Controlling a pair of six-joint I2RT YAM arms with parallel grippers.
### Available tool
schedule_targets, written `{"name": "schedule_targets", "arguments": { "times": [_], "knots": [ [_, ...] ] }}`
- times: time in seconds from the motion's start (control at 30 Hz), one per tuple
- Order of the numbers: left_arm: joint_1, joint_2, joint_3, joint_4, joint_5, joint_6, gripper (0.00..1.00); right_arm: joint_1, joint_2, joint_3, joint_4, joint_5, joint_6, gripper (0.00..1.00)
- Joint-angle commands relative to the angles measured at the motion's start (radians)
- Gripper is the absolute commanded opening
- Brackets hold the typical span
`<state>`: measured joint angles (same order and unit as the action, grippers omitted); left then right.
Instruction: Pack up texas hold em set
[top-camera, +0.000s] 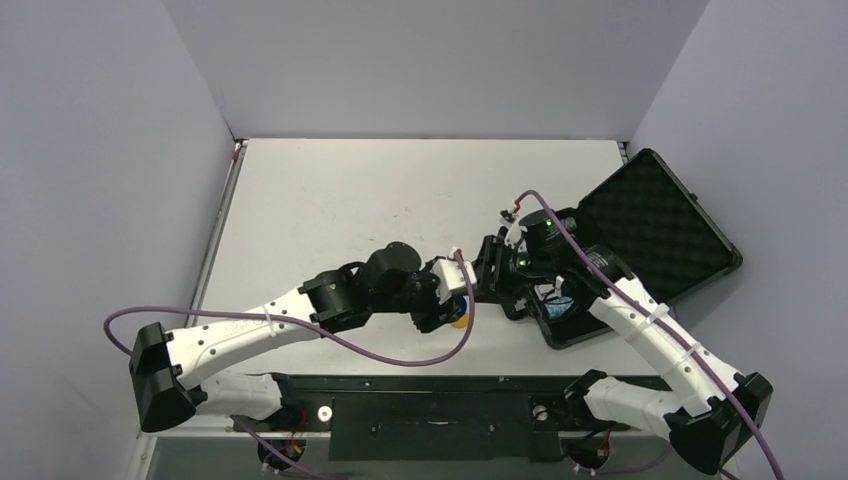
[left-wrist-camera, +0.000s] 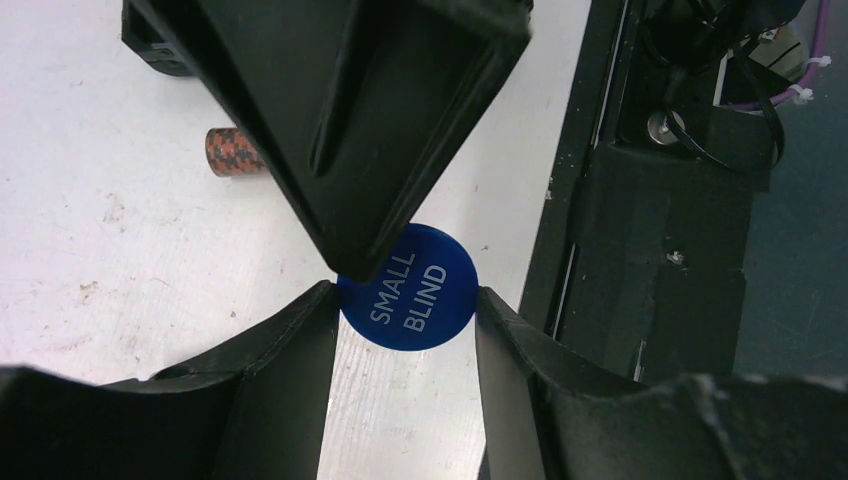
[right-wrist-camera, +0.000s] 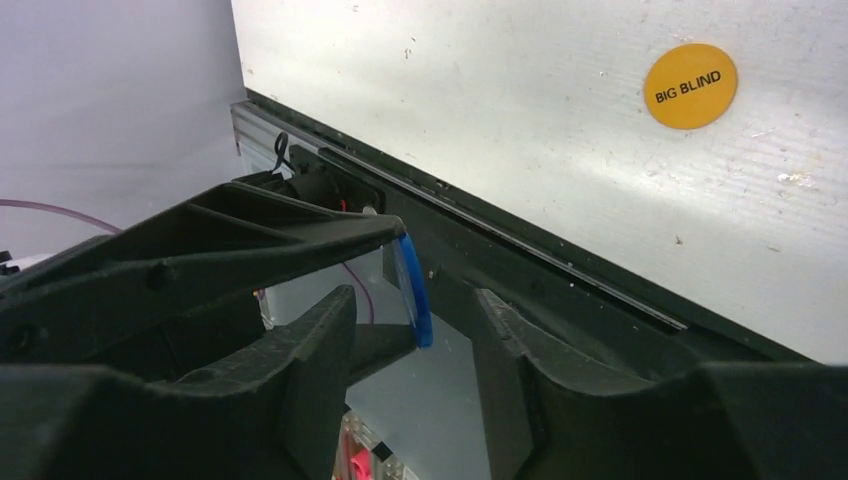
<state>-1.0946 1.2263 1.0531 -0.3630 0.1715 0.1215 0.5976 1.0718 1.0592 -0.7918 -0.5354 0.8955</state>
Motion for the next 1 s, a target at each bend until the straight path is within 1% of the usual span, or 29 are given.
{"name": "schedule_targets", "arguments": {
  "times": [0.0,0.07,0.2,0.4,0.67,0.97],
  "knots": [
    [-0.023,0.009,0.057,0.022,-0.010,0.012,0.28,0.033,0.006,0.025,0.044,0.035,0.014,0.39],
    [-0.030,0.011,0.057,0.022,-0.023,0.012,0.28,0.038,0.009,0.018,0.042,0.037,0.012,0.33],
    [-0.040,0.012,0.057,0.030,-0.041,0.008,0.28,0.040,0.016,0.018,0.017,0.037,-0.004,0.25],
    [-0.049,0.014,0.056,0.040,-0.060,0.002,0.27,0.041,0.027,0.021,-0.020,0.042,-0.031,0.16],
    [-0.054,0.024,0.065,0.048,-0.084,0.004,0.26,0.041,0.047,0.045,-0.060,0.040,-0.074,0.16],
    [-0.056,0.048,0.083,0.053,-0.096,0.003,0.26,0.039,0.068,0.050,-0.069,0.008,-0.105,0.16]
  ]
}}
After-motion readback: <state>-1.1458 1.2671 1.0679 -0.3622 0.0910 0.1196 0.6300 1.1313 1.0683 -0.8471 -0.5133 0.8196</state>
